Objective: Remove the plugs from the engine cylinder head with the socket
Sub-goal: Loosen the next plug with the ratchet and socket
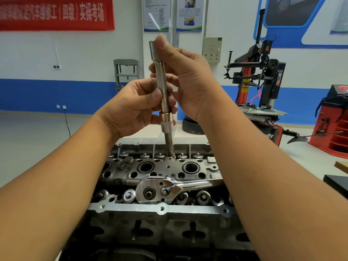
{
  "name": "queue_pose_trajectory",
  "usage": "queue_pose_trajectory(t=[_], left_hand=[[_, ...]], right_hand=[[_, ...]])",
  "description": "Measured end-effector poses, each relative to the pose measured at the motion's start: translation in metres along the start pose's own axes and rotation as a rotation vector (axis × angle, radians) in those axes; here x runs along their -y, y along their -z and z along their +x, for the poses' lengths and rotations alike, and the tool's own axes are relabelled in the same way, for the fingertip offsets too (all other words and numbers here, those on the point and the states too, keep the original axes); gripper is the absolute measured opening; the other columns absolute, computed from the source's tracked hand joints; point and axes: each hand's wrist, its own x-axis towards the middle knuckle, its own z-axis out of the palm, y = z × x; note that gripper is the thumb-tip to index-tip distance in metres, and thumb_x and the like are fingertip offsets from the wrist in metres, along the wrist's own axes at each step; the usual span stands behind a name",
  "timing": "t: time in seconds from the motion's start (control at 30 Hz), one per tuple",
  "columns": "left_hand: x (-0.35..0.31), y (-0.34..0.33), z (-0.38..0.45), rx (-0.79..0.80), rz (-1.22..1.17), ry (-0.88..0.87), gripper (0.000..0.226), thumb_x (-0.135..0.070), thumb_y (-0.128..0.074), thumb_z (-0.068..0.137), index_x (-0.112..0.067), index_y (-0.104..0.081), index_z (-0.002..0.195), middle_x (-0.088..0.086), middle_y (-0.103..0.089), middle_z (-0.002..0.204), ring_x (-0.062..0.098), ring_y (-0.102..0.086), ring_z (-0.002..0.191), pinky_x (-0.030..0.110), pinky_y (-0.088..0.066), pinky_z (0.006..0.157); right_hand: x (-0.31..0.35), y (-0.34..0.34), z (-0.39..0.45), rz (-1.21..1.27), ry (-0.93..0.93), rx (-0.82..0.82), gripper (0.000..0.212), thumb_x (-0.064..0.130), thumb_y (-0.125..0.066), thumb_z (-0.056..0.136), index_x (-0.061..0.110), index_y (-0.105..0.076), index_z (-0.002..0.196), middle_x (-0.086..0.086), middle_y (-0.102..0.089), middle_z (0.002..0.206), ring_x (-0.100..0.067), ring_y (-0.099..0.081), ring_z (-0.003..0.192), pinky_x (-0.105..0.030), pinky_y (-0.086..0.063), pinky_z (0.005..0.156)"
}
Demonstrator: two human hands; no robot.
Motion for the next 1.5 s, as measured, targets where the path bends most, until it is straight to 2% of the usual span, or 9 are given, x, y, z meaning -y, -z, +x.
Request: queue_pose_trajectory(t=[0.2, 0.37, 0.47, 0.63, 0.8, 1.0, 1.2, 1.33, 1.5], left_hand=[[0.001, -0.004, 0.003, -0.126, 0.070, -0.020, 0.050, -0.040, -0.096, 0.065, -0.017, -0.078, 0.105, 0.003, -0.077, 0.095, 0.017, -0.074, 0.085, 0.037, -0.063, 0.075], [0.002, -0.007, 0.002, -0.088, 0.006, 0.018, 0.048, -0.038, -0.088, 0.078, -0.009, -0.074, 0.113, 0.011, -0.076, 0.100, 0.028, -0.075, 0.091, 0.043, -0.062, 0.078], [0.001, -0.007, 0.001, -0.013, -0.043, 0.041, 0.044, -0.034, -0.081, 0.086, -0.005, -0.070, 0.117, 0.014, -0.076, 0.101, 0.032, -0.075, 0.093, 0.051, -0.061, 0.082], [0.004, -0.008, 0.004, -0.093, 0.023, -0.017, 0.040, -0.036, -0.086, 0.077, -0.008, -0.074, 0.104, 0.010, -0.077, 0.088, 0.025, -0.077, 0.081, 0.038, -0.063, 0.072], [0.006, -0.010, 0.006, -0.110, 0.052, -0.016, 0.043, -0.039, -0.085, 0.077, -0.010, -0.076, 0.106, 0.008, -0.077, 0.090, 0.024, -0.076, 0.084, 0.037, -0.062, 0.076], [0.004, -0.006, 0.001, 0.087, -0.116, 0.067, 0.031, -0.031, -0.074, 0.093, -0.008, -0.074, 0.114, 0.012, -0.077, 0.103, 0.033, -0.075, 0.096, 0.057, -0.059, 0.088], [0.006, -0.005, 0.004, 0.002, -0.011, 0.019, 0.035, -0.032, -0.084, 0.084, -0.010, -0.073, 0.110, 0.010, -0.077, 0.095, 0.027, -0.076, 0.089, 0.048, -0.062, 0.081], [0.009, -0.007, 0.005, -0.070, 0.009, -0.002, 0.038, -0.033, -0.088, 0.078, -0.011, -0.075, 0.106, 0.006, -0.078, 0.091, 0.022, -0.076, 0.086, 0.037, -0.061, 0.078], [0.004, -0.007, 0.002, -0.026, -0.080, 0.031, 0.036, -0.040, -0.079, 0.086, -0.012, -0.075, 0.108, 0.010, -0.076, 0.098, 0.029, -0.073, 0.091, 0.046, -0.060, 0.082]], right_hand=[[0.000, 0.001, -0.001, -0.059, 0.024, -0.001, 0.022, 0.031, -0.077, 0.091, 0.014, -0.066, 0.081, -0.005, -0.075, 0.083, -0.022, -0.070, 0.082, -0.038, -0.058, 0.074], [0.000, -0.001, 0.001, -0.037, -0.030, -0.022, 0.032, 0.039, -0.070, 0.097, 0.008, -0.066, 0.088, -0.008, -0.076, 0.085, -0.027, -0.065, 0.080, -0.032, -0.048, 0.056], [-0.002, -0.004, 0.003, -0.021, -0.067, 0.010, 0.039, 0.042, -0.062, 0.102, 0.005, -0.069, 0.090, -0.009, -0.075, 0.084, -0.030, -0.062, 0.075, -0.034, -0.045, 0.061], [0.000, -0.004, 0.001, 0.013, -0.069, 0.024, 0.038, 0.044, -0.062, 0.102, 0.008, -0.070, 0.092, -0.009, -0.072, 0.080, -0.018, -0.065, 0.064, -0.028, -0.052, 0.054], [0.001, -0.003, -0.002, 0.038, 0.017, -0.015, 0.024, 0.024, -0.073, 0.097, 0.010, -0.056, 0.088, -0.014, -0.070, 0.076, -0.018, -0.067, 0.056, -0.023, -0.050, 0.045], [0.000, -0.007, -0.001, 0.082, 0.003, 0.038, 0.028, 0.030, -0.064, 0.104, 0.003, -0.061, 0.095, -0.014, -0.073, 0.077, -0.021, -0.069, 0.063, -0.024, -0.053, 0.047], [0.000, -0.006, -0.001, 0.084, -0.045, 0.053, 0.038, 0.040, -0.059, 0.105, 0.003, -0.065, 0.099, -0.016, -0.072, 0.080, -0.023, -0.065, 0.060, -0.030, -0.057, 0.057], [-0.001, -0.008, -0.003, 0.056, 0.018, -0.009, 0.024, 0.027, -0.072, 0.098, 0.007, -0.059, 0.091, -0.016, -0.070, 0.077, -0.025, -0.067, 0.063, -0.030, -0.057, 0.053], [0.000, -0.009, -0.001, 0.070, 0.021, 0.035, 0.028, 0.028, -0.066, 0.102, 0.001, -0.065, 0.097, -0.016, -0.070, 0.082, -0.030, -0.067, 0.079, -0.036, -0.061, 0.070]])
